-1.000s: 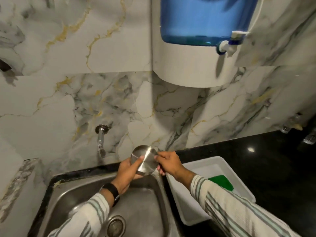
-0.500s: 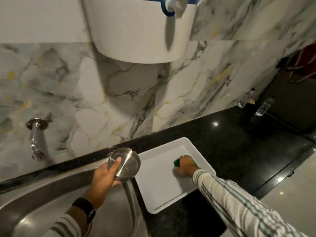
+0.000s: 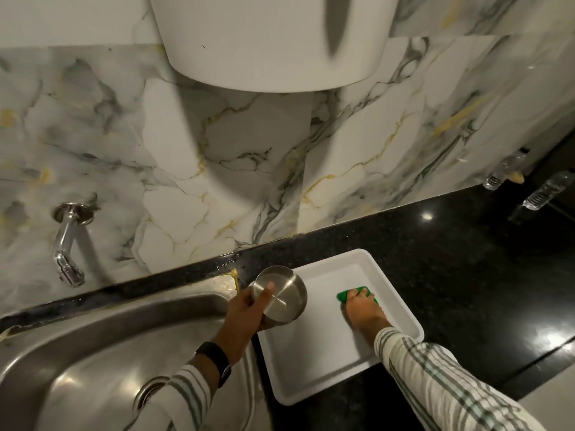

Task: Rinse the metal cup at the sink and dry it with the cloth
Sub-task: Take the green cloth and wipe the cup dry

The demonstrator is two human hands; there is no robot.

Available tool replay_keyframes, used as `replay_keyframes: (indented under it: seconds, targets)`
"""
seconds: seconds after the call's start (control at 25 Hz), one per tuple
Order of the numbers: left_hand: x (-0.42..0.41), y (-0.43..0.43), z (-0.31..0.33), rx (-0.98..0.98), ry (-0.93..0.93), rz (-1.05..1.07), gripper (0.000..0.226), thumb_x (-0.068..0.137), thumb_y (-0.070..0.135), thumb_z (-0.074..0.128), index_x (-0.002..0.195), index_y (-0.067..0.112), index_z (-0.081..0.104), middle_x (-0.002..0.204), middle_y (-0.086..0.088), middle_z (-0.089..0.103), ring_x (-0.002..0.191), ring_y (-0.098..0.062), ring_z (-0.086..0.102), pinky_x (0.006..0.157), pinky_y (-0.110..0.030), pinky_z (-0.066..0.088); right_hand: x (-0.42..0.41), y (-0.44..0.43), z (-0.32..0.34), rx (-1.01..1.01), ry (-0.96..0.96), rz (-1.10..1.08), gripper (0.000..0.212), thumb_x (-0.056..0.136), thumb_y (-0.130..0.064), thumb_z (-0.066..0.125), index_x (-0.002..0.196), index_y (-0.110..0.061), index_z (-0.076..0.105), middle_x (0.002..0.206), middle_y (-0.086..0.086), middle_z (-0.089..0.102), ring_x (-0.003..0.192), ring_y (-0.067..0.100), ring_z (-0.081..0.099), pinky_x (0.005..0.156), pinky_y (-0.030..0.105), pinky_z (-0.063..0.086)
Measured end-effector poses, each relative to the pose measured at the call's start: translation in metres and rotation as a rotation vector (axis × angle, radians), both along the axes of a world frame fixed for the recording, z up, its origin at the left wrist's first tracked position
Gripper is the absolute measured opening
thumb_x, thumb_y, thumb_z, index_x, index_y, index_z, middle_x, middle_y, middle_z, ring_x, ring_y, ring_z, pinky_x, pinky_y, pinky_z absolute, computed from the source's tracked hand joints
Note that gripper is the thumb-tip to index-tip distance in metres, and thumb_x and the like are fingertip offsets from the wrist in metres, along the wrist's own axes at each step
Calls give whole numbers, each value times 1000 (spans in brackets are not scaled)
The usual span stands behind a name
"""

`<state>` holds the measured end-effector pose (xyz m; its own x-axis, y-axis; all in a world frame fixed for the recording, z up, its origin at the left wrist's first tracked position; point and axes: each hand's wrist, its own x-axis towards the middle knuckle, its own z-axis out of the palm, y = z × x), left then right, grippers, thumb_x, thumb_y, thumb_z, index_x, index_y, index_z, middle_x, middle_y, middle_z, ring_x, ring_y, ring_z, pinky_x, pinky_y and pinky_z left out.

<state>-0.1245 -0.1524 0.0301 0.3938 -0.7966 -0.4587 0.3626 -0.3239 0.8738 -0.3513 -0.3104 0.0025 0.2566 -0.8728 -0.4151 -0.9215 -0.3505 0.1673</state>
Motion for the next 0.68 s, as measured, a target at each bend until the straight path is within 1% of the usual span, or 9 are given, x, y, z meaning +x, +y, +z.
replay_keyframes:
  seconds: [0.12,0.2,0.28,0.36,0.44,0.48,0.56,0.64,0.68]
  targets:
    - [0,-6,6,-6,104,53,43,94,48,72,120,13,72,129,-22,71,113,-37,74,75,-41,68,-14,-14,21,49,-237,-76,40,114,-21,38,143,5,49,141,25,63,133,40,61,113,44,47]
    - [3,-6,14,-4,186,110,38,101,40,66,126,11,68,133,-24,67,117,-40,71,81,-49,68,-24,-21,36,54,-524,-339,42,115,-22,41,135,11,56,133,31,67,126,44,64,110,47,47]
    - [9,0,27,-21,240,162,43,102,40,66,134,12,64,136,-22,66,119,-42,70,83,-55,67,-22,-16,51,120,-1052,-707,41,114,-15,40,129,18,60,128,39,67,115,47,67,108,58,48]
    - [17,11,40,-62,214,160,49,98,46,69,137,16,65,136,-19,68,120,-41,72,87,-59,65,-13,-1,73,363,-1653,-1003,41,114,-18,37,124,10,64,110,32,75,93,42,71,89,60,60]
    - [26,29,54,-111,134,128,55,90,57,73,132,21,72,133,-15,75,119,-36,75,91,-61,64,1,22,102,641,-1942,-1005,41,111,-32,44,122,-2,69,103,20,82,93,36,77,82,51,65]
    - [29,38,60,-134,86,107,56,88,61,73,130,23,75,130,-12,77,118,-33,76,91,-60,64,11,36,116,682,-1956,-872,37,109,-36,53,123,-7,72,107,17,83,99,36,78,85,50,65]
    - [32,56,74,-167,-2,66,52,92,64,66,125,25,78,124,-10,81,115,-30,79,88,-56,66,33,66,140,504,-1869,-513,23,98,-27,74,119,-17,75,110,9,84,103,30,81,81,38,68]
    - [32,72,88,-176,-81,44,46,97,63,59,116,27,80,116,-10,84,108,-29,81,82,-48,68,58,102,161,132,-1541,-87,29,91,-28,82,120,-26,74,105,-2,84,98,18,81,77,25,66]
    - [30,78,94,-184,-121,29,45,99,63,57,112,26,81,113,-10,84,106,-28,82,80,-44,68,71,120,165,-71,-1259,167,35,91,-33,79,125,-30,70,104,-5,83,96,15,80,77,27,65]
